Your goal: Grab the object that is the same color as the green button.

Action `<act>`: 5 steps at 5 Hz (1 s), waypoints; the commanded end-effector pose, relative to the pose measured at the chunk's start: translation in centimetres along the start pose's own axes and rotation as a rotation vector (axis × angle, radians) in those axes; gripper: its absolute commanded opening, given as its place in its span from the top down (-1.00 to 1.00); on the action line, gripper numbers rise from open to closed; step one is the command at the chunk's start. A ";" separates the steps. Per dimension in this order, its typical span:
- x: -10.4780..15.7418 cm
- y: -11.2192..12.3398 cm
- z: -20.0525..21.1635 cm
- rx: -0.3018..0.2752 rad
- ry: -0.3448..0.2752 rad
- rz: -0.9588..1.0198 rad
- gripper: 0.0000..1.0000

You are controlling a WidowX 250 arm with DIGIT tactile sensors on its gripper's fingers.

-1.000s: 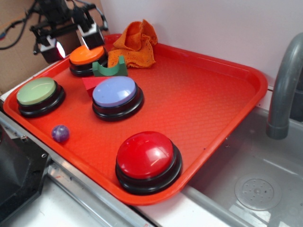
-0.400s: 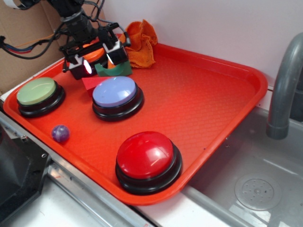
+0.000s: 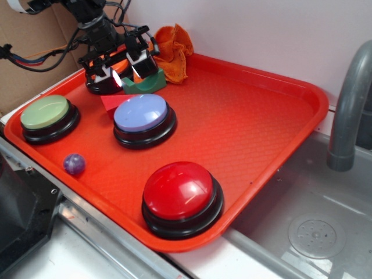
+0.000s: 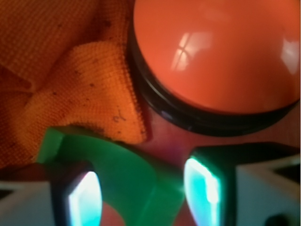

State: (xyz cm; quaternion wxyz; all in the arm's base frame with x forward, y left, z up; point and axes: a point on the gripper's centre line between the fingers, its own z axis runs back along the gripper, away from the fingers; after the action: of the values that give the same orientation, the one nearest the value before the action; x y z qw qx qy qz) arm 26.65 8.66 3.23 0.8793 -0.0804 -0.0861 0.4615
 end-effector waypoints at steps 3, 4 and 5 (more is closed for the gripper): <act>0.1 0.2 2.6 -0.032 -0.033 -0.009 1.00; 0.5 -0.9 5.9 -0.010 -0.021 -0.071 1.00; -0.1 -2.5 9.9 0.032 0.021 -0.263 1.00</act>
State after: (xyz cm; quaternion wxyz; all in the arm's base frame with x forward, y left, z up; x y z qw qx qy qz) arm 26.00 7.30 11.10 0.9309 -0.0606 -0.0463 0.3573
